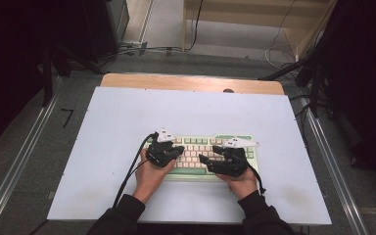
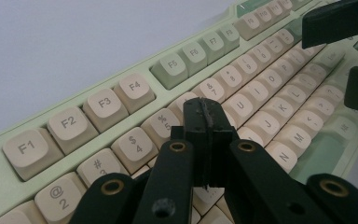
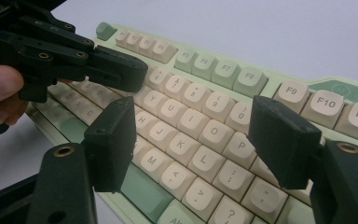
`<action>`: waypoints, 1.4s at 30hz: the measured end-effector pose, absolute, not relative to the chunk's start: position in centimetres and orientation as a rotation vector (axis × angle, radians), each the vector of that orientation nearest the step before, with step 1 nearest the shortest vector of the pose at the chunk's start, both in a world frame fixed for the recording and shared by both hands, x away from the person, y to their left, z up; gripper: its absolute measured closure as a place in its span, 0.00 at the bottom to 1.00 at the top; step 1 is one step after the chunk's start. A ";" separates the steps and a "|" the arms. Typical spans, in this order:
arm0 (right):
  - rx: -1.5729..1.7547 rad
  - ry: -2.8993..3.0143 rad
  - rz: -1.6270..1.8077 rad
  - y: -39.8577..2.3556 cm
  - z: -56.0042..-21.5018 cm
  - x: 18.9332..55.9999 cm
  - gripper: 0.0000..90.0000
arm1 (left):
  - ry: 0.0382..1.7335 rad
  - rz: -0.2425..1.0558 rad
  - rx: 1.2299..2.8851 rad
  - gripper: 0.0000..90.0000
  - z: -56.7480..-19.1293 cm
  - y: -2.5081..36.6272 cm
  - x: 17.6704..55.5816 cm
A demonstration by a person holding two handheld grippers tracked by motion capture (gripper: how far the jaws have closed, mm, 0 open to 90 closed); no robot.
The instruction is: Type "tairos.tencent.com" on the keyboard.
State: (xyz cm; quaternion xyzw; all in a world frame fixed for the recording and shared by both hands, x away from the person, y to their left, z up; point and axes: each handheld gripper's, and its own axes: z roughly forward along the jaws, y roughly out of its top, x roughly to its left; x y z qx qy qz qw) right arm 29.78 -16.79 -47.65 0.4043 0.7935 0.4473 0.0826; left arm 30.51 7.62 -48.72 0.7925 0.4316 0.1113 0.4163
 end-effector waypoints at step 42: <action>1.162 2.367 1.376 -18.6 -46.5 29.3 0.97 | 1.184 0.461 1.652 0.37 -47.0 15.9 24.4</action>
